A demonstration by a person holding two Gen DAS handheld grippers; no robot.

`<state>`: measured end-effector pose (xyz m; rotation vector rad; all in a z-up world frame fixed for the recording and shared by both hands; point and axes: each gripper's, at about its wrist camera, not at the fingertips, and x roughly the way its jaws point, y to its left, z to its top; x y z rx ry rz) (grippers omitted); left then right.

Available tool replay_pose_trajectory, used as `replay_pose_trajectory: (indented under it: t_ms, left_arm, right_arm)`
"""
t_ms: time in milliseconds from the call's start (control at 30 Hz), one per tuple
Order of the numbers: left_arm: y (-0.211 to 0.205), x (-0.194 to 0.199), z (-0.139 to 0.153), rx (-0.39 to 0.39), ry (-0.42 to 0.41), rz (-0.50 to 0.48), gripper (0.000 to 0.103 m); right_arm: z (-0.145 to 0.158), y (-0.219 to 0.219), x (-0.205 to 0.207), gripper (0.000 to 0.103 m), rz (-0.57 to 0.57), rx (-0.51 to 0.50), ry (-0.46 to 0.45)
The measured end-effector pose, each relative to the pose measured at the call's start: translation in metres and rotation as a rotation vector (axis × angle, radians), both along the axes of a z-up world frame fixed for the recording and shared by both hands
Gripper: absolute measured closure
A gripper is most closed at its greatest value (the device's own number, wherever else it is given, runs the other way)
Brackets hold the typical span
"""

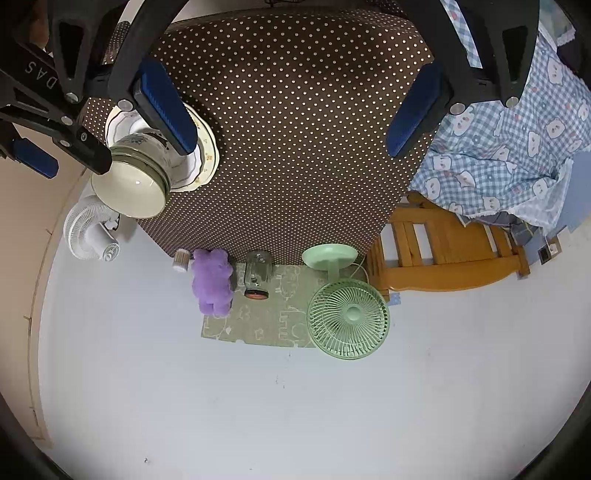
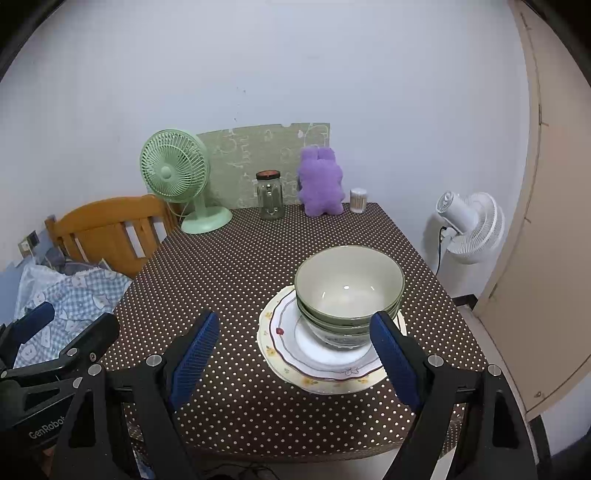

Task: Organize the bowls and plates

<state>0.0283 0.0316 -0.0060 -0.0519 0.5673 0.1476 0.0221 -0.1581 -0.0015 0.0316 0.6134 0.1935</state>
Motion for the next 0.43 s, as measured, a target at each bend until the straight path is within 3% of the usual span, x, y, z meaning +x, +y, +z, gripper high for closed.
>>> replay_pose_trajectory:
  t_ms: [433]
  left_arm:
    - [0.0017, 0.0011, -0.0034, -0.004, 0.004, 0.001, 0.000]
  right_arm:
    - [-0.0020, 0.0006, 0.0004, 0.017, 0.000, -0.002, 0.003]
